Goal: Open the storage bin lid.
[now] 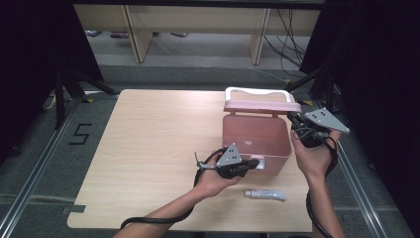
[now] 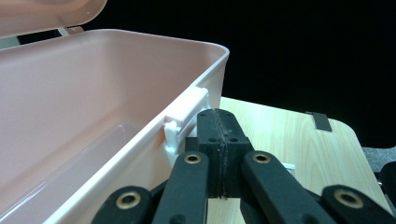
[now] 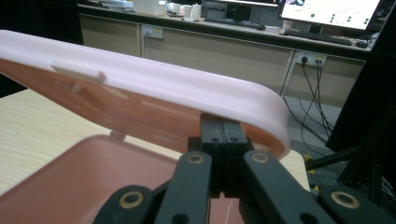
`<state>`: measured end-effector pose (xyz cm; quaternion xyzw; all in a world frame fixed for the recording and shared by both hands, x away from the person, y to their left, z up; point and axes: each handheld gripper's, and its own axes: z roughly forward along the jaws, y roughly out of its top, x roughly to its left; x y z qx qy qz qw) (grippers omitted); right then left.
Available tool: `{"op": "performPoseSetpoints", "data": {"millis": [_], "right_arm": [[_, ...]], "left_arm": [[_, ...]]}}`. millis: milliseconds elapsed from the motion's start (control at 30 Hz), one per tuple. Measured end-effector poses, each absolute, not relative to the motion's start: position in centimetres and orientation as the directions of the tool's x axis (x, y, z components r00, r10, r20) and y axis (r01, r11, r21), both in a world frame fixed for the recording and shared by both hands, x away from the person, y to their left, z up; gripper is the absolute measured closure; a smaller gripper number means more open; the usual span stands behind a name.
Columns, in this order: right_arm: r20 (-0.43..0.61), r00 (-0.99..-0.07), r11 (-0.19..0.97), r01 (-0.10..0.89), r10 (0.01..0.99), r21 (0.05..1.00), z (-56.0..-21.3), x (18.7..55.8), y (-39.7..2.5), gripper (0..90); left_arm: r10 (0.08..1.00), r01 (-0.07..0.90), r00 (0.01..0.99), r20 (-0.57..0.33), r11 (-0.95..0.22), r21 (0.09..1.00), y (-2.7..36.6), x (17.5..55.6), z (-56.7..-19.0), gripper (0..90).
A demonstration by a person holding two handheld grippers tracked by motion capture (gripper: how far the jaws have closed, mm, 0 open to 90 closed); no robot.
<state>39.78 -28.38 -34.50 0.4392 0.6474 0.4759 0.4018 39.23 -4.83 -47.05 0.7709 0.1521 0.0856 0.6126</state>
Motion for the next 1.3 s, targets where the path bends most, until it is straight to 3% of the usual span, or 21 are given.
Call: {"op": "performPoseSetpoints", "data": {"millis": [1300], "right_arm": [[-0.086, -0.225, 0.126, 0.174, 0.970, 0.977, -33.5, 43.4, -27.6, 90.0]], "left_arm": [[0.337, 0.141, 0.939, -0.067, -0.202, 0.969, -4.8, 39.4, -47.1, 89.3]]}}
